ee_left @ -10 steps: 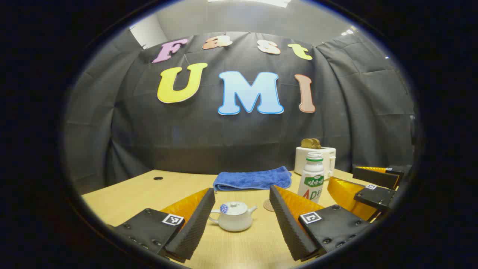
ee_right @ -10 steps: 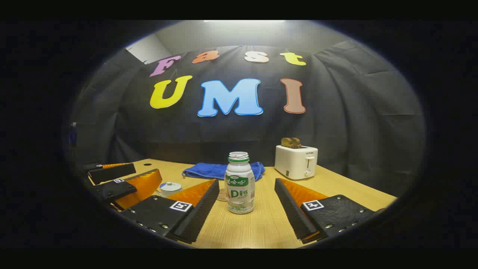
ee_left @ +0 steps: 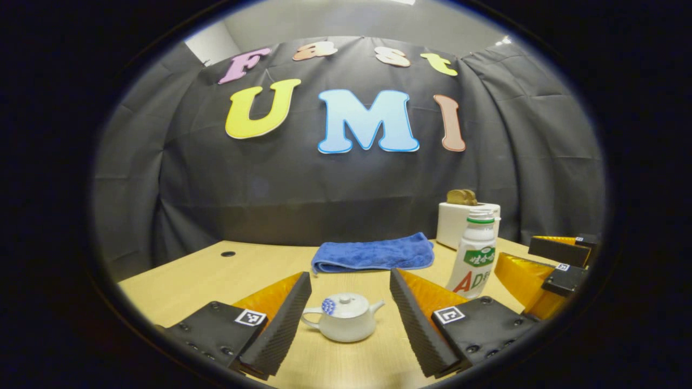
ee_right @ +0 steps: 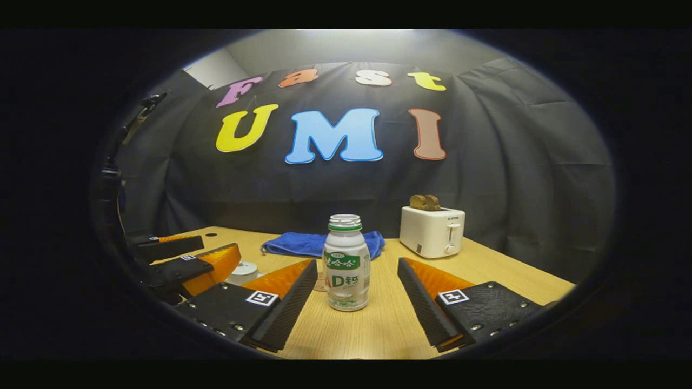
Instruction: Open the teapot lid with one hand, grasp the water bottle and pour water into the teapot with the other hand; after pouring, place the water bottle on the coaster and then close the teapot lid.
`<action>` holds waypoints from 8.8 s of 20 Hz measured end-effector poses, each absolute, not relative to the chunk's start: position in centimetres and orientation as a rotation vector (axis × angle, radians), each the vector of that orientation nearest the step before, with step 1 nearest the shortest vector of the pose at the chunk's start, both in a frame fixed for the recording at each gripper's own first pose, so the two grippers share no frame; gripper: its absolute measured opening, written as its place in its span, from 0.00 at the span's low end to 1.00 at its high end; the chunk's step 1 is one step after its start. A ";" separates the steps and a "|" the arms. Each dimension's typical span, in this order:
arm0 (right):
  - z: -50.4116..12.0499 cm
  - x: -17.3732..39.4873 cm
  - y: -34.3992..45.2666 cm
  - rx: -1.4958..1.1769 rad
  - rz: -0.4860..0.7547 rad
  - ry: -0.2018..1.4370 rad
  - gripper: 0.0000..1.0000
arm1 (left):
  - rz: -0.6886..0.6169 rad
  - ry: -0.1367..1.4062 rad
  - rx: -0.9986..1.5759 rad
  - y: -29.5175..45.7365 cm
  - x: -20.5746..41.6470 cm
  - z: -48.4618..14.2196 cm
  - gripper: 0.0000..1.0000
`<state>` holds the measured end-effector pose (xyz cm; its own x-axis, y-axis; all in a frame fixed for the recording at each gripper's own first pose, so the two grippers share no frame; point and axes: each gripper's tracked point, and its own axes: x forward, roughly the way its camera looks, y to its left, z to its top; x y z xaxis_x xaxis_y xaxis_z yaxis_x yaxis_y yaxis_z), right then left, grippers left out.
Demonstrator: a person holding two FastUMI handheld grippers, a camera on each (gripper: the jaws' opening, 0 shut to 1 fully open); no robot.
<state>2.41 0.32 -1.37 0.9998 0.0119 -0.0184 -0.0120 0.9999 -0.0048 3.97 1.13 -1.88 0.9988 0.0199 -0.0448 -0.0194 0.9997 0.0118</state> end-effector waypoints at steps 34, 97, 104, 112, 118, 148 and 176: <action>-5.6 5.7 -0.6 0.046 0.046 0.110 0.92 | 0.009 0.167 0.022 1.8 10.3 -6.8 0.17; -2.8 13.9 6.6 -1.540 -0.013 -0.145 0.76 | 0.197 0.175 -0.148 20.6 13.9 -7.2 0.15; -2.2 14.0 6.9 -1.645 0.002 -0.185 0.76 | 0.196 0.184 -0.150 20.6 14.0 -7.5 0.15; -1.6 13.9 7.7 -1.725 0.017 -0.234 0.76 | 0.194 0.193 -0.148 20.4 14.1 -7.8 0.19; -1.0 13.7 7.8 -1.747 0.018 -0.251 0.76 | 0.195 0.198 -0.144 20.4 14.1 -7.9 0.19; 2.1 13.8 9.4 -1.942 -0.033 -0.401 0.76 | 0.190 0.215 -0.141 20.2 14.1 -8.3 0.19; -3.1 13.3 8.3 -1.186 0.157 -0.046 0.76 | 0.120 0.169 -0.196 19.0 14.0 -6.8 0.16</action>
